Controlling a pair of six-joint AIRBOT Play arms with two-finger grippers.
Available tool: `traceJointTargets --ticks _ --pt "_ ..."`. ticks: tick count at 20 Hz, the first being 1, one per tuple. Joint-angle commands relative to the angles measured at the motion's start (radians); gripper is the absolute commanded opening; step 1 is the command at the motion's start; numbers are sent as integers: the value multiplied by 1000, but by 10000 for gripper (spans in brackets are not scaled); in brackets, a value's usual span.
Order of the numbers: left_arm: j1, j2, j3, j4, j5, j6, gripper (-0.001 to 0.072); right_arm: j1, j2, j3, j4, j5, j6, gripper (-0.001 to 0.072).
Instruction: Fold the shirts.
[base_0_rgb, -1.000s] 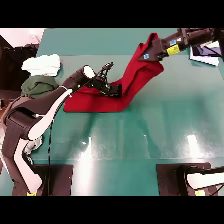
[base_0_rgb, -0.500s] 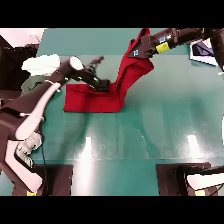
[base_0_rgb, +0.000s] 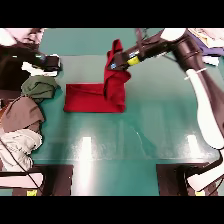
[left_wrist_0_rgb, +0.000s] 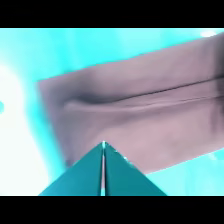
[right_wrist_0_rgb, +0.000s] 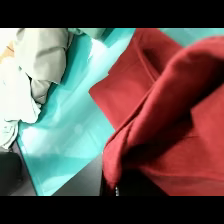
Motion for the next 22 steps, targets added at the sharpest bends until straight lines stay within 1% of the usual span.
traceJointTargets --ticks 1,3,4,5,6,7,9,10,14,15,17,19,20,21,22 --pt "96 89 0 42 -59 6 24 110 -87 1 2 -120 -55 13" --pt "101 101 0 41 -69 6 24 184 -147 21 1 -226 -106 13" --pt "100 101 0 30 -69 5 24 218 -190 66 2 -242 -116 20" --pt "97 100 0 12 -68 5 24 256 -235 115 2 -262 -128 212" --pt "98 100 0 -8 -68 5 24 285 -267 145 1 -288 -132 438" --pt "98 100 0 -15 -69 5 24 307 -280 144 2 -327 -131 541" --pt "98 100 0 -14 -83 6 24 310 -238 65 -3 -379 -131 542" --pt "98 100 0 -14 -90 6 24 291 -199 13 -10 -375 -130 540" --pt "97 100 0 -14 -106 6 24 116 -40 -184 -28 -182 -118 527" --pt "97 100 0 -14 -106 6 25 61 -1 -251 -58 -153 -105 502" --pt "98 100 -1 -14 -105 6 24 -48 74 -397 -96 -143 -63 500" --pt "97 99 -3 -15 -101 6 25 -155 130 -542 -76 -158 -35 503" --pt "97 99 -3 -15 -98 6 24 -198 144 -604 -44 -161 -35 561" --pt "97 99 -3 -16 -94 6 24 -239 146 -660 7 -163 -35 680" --pt "97 99 -3 -16 -89 6 24 -266 136 -703 63 -170 -36 687"
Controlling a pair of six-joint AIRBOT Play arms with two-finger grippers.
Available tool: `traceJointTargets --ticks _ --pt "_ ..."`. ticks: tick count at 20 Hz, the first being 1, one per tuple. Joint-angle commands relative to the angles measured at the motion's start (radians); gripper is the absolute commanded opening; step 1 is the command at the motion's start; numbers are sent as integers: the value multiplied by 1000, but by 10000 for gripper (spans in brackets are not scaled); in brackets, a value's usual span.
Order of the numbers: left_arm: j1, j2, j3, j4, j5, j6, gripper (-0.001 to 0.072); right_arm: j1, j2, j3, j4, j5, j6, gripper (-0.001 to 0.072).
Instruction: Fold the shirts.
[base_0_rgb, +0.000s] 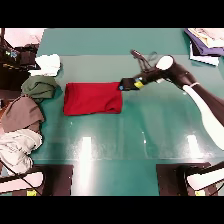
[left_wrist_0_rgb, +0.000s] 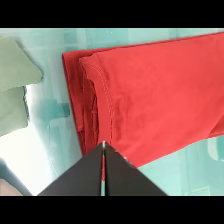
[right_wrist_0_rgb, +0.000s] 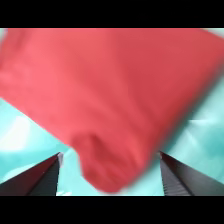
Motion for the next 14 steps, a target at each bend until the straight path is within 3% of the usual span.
traceJointTargets --ticks 1,5,10,13,14 --pt "1 0 0 -4 11 0 24 -124 18 -191 140 -11 16 687" --pt "1 -1 0 -5 9 0 25 -79 -93 -185 296 -55 -48 685" --pt "1 -1 0 -5 7 0 24 63 -268 14 402 -77 -55 662" --pt "1 0 0 -5 4 0 25 129 -332 111 417 -126 -55 493" --pt "1 -1 0 -5 1 0 24 144 -346 137 416 -143 -55 347"
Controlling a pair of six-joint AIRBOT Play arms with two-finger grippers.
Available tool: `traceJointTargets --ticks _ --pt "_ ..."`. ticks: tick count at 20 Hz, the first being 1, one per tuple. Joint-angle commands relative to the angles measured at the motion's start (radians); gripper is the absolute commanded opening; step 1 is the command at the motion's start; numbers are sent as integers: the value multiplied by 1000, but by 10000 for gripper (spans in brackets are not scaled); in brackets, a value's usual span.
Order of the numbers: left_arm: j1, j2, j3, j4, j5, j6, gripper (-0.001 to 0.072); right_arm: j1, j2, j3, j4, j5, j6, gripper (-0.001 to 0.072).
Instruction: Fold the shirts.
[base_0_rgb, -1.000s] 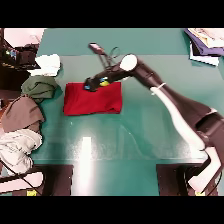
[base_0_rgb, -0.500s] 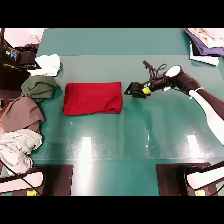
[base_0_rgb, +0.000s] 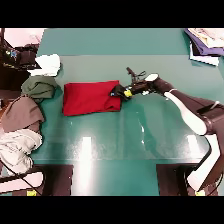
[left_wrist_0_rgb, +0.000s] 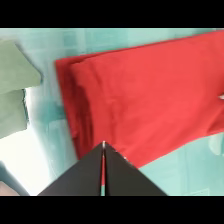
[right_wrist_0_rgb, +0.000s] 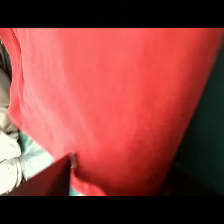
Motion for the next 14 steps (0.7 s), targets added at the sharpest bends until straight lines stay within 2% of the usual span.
traceJointTargets --ticks 1,2,5,8,14 --pt "1 0 0 0 -7 0 24 64 -63 98 36 -54 -10 197" --pt "1 0 0 1 -8 1 25 69 -62 105 36 -64 -49 10" --pt "1 0 0 1 -10 1 24 48 -38 124 8 -57 -88 10" --pt "1 0 0 1 -32 9 24 -45 89 57 -82 -57 -85 10" --pt "1 0 0 1 -31 8 24 -441 460 -290 -215 -55 -84 9"
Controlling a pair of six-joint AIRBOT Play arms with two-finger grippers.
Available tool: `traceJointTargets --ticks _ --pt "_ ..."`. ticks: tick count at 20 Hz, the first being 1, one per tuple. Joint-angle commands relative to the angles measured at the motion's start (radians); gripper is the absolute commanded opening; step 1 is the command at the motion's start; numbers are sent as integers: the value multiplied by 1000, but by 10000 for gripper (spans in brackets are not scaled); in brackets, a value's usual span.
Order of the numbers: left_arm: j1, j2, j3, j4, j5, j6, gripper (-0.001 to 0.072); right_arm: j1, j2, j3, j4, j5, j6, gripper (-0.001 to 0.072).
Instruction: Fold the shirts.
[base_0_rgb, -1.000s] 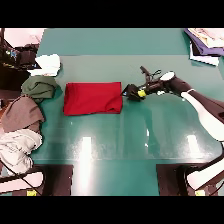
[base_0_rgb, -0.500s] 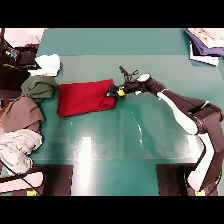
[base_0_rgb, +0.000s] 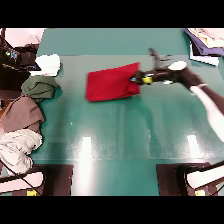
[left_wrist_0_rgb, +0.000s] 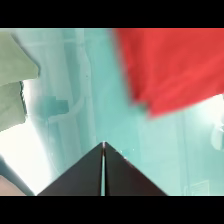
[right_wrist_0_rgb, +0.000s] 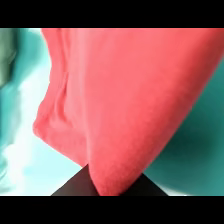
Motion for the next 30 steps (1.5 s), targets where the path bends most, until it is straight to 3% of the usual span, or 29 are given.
traceJointTargets --ticks 1,4,12,16,20,21,22,23,26,30 --pt "0 0 0 0 -3 0 24 -261 210 -192 -98 -2 -2 10" --pt "0 0 0 0 -4 -15 25 -540 360 -311 -190 -8 9 9" --pt "0 0 0 -72 6 -58 24 -1215 600 -525 -213 -107 39 9" --pt "0 0 0 -74 3 -61 24 -1264 544 -491 -319 -2 46 9" --pt "0 0 0 -74 -3 -60 24 -1243 505 -398 -543 98 142 18" --pt "0 0 0 -74 -3 -60 24 -1243 495 -364 -599 133 143 148" --pt "0 0 0 -74 -3 -56 24 -1244 485 -330 -648 160 143 421" --pt "0 0 0 -74 -3 -52 24 -1246 478 -292 -713 187 144 520" --pt "0 0 0 -74 -3 -52 24 -1246 473 -188 -844 246 251 518" --pt "0 -1 0 -74 9 -52 25 -1189 473 -90 -719 262 260 507"
